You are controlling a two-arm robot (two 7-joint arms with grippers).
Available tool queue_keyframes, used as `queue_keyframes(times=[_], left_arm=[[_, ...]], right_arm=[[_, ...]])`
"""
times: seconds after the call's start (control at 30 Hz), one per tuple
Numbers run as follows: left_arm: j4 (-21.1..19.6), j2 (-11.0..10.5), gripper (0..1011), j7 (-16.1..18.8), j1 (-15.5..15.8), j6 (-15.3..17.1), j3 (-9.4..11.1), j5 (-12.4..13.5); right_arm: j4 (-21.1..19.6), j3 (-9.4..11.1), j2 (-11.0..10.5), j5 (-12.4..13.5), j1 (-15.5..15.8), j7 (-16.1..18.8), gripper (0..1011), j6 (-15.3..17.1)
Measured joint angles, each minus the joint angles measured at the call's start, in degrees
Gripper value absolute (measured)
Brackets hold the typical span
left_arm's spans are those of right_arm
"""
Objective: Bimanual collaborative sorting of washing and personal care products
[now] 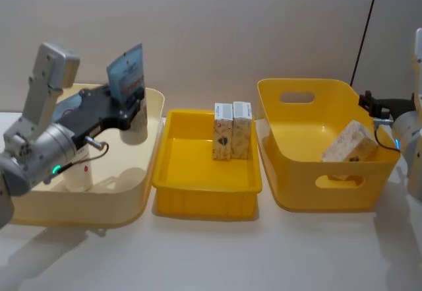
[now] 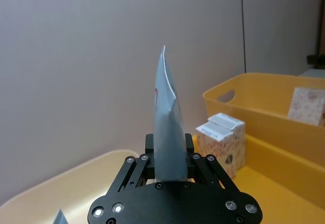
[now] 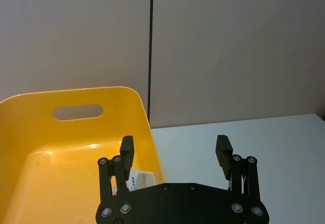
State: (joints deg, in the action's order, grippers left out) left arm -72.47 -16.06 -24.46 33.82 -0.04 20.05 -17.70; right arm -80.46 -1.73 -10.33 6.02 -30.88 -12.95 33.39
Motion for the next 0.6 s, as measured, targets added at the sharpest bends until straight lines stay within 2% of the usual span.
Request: queue_keyframes(times=[0.23,0.4,0.6], left_arm=[[-1.6,-0.4,292,-2.6,1.4,-1.9,0.0,-1.1],[-1.7,-0.5,292,-5.9,2.9,-5.1,-0.1,-2.9],[-1.6,-0.4,292,-8.4,3.9,-7.5,-0.2,-4.4]], right_arm=[[0.0,0.0,0.0,0.0,0.0,0.0,1001,0.0],[0.0,0.0,0.0,0.0,0.0,0.0,1001,0.0],[0.0,0.0,0.0,0.0,0.0,0.2,1001,-0.2]])
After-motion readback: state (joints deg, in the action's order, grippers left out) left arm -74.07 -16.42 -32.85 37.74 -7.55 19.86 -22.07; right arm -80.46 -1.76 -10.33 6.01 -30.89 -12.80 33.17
